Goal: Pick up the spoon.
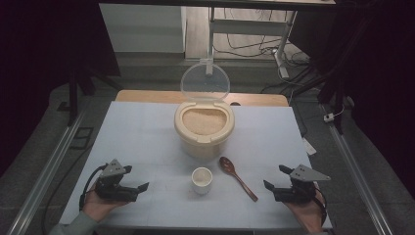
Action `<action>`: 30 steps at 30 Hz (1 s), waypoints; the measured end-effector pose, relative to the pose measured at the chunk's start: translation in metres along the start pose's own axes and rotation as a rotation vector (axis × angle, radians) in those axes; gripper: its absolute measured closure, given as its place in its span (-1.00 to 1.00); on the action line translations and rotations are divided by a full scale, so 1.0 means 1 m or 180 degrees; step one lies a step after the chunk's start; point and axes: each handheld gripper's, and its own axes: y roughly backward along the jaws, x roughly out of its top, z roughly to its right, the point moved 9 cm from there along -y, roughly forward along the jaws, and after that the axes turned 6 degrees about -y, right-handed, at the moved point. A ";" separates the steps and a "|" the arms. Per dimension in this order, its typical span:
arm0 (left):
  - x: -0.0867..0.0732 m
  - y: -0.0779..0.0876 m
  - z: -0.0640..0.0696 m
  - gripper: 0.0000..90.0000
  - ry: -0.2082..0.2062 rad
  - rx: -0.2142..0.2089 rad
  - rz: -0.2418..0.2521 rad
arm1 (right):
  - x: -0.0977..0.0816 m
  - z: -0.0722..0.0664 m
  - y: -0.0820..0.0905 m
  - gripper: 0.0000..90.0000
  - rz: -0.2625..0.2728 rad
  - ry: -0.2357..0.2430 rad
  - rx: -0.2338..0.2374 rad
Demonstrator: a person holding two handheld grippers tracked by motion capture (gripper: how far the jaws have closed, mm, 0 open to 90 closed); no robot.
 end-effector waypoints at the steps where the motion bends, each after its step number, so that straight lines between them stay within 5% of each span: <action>1: 0.000 0.000 0.000 -0.81 -0.0002 0.0002 0.0000 | 0.000 0.000 0.000 -0.57 0.0000 0.0000 0.0000; 30: -0.002 -0.004 0.000 -0.81 -0.0027 0.0009 -0.0048 | 0.034 -0.022 -0.006 -0.39 -0.0362 0.0076 0.0046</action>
